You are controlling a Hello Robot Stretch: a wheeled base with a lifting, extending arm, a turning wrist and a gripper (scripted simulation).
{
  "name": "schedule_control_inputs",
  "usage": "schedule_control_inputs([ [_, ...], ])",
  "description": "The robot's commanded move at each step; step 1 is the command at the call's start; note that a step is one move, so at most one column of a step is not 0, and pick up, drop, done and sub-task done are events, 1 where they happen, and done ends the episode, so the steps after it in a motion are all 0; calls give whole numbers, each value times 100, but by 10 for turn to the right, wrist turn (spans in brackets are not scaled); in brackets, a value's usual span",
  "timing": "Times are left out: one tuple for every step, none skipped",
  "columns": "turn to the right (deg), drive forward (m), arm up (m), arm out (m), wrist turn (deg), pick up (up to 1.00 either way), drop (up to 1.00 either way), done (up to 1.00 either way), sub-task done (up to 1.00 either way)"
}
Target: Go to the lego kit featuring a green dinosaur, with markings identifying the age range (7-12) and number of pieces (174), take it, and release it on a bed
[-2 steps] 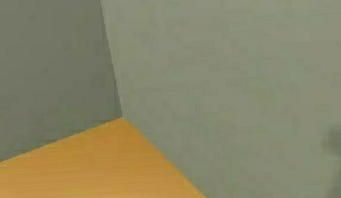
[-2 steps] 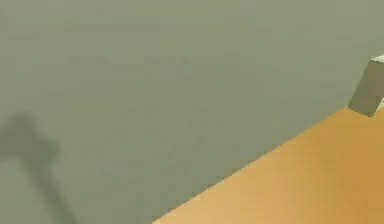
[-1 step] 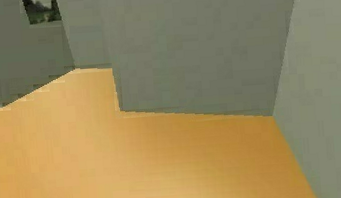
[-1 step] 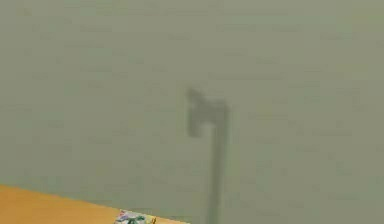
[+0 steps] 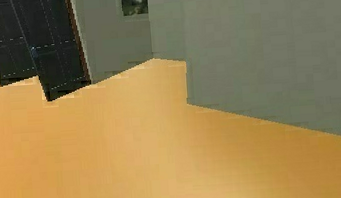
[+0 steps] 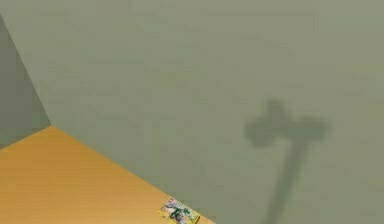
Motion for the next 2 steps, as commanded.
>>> schedule_control_inputs([
  [0, 0, 12, 0, 0, 0, 0, 0, 0],
  [0, 0, 0, 42, 0, 0, 0, 0, 0],
])
